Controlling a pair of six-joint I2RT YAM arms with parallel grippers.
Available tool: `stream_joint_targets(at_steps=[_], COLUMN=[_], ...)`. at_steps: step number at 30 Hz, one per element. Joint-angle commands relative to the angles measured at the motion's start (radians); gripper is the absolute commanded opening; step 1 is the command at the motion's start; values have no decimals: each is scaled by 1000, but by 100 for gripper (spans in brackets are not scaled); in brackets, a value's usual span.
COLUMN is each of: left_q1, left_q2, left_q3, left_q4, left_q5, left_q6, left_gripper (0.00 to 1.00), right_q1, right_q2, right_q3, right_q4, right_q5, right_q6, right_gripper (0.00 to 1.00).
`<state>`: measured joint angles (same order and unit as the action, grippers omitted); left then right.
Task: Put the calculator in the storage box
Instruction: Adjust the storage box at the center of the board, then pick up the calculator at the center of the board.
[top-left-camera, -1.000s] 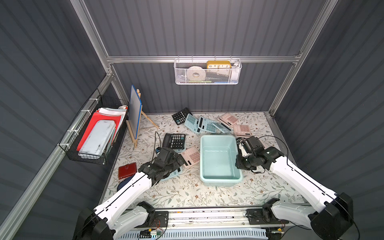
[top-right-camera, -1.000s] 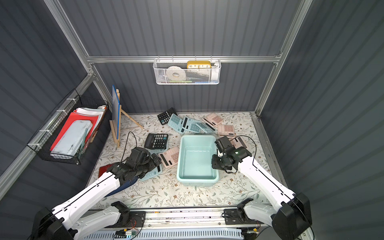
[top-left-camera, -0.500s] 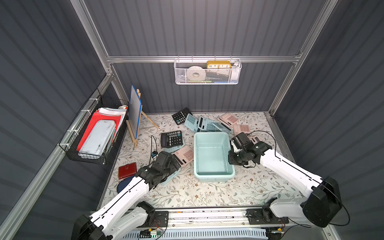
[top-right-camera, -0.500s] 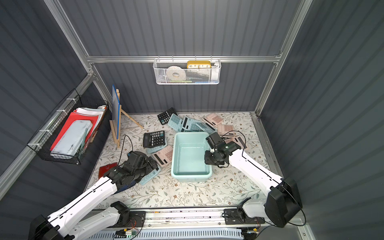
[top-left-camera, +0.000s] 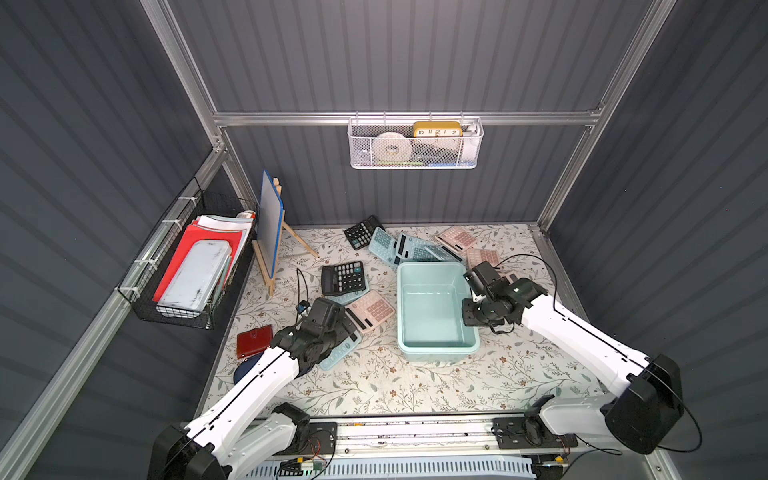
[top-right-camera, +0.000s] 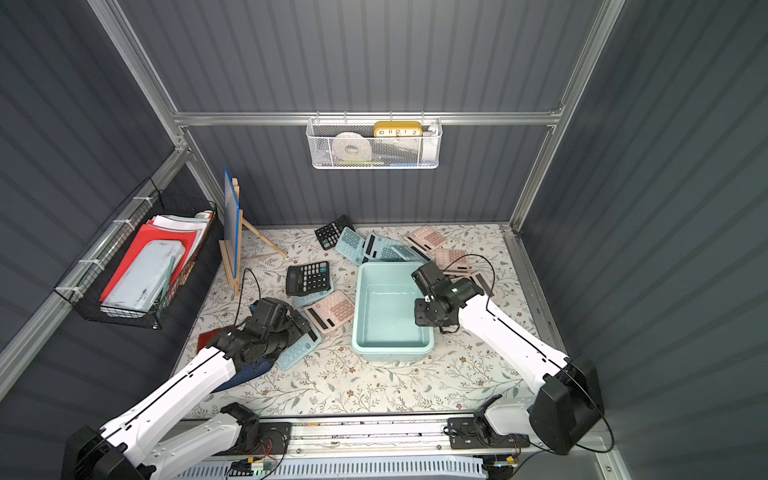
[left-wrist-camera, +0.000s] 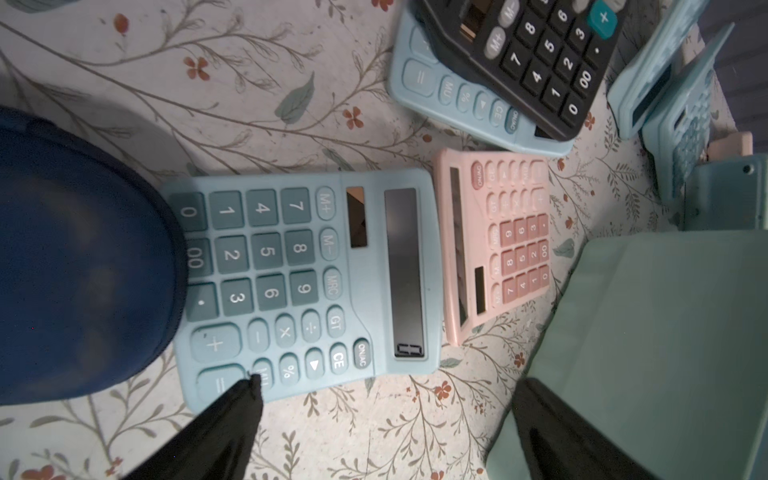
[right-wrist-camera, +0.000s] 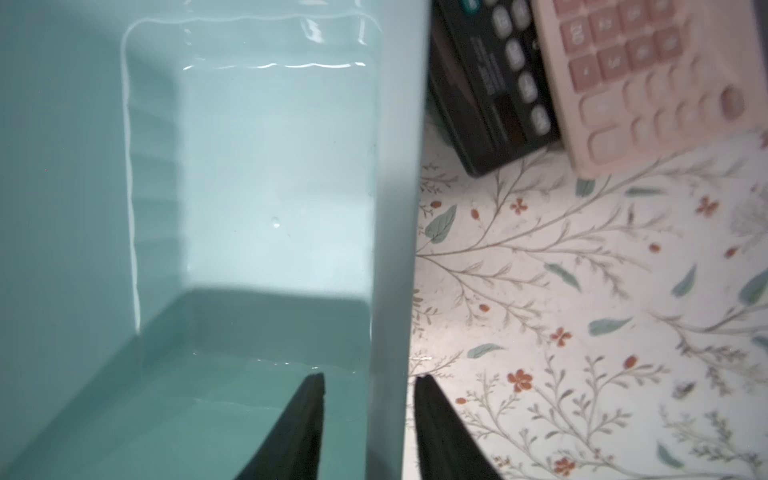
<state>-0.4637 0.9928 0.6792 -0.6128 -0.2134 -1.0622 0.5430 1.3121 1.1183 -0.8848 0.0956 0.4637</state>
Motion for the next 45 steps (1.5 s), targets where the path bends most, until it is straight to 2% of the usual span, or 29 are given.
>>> stream_joint_targets(at_steps=[1, 3, 9, 15, 19, 26, 31, 35, 41, 45], left_q1=[25, 39, 59, 63, 69, 94, 110, 180, 339, 394], left_q2=[-41, -73, -125, -159, -183, -123, -109, -78, 11, 40], left_q3=[-2, -31, -86, -99, -133, -155, -157, -174, -186, -166], left_q4=[-77, -105, -154, -207, -206, -110, -81, -37, 61, 80], left_q5=[-6, -27, -58, -95, -107, -38, -50, -31, 93, 95], left_q6=[-26, -72, -149, -204, -239, -208, -192, -161, -79, -42], left_gripper=[99, 99, 99, 99, 99, 100, 99, 99, 99, 99], right_q1=[0, 6, 39, 133, 225, 321, 368, 384, 391, 402], right_q2=[-73, -94, -107, 15, 123, 321, 420, 487, 567, 611], right_q3=[57, 70, 175, 268, 344, 484, 536, 558, 606, 622], right_q4=[-30, -5, 21, 80, 96, 76, 73, 85, 66, 75], right_q5=[-25, -28, -165, -314, -369, -392, -394, -406, -421, -437], right_q6=[-70, -78, -98, -77, -81, -97, -94, -84, -62, -51], right_gripper=[59, 64, 73, 73, 72, 70, 68, 68, 66, 65])
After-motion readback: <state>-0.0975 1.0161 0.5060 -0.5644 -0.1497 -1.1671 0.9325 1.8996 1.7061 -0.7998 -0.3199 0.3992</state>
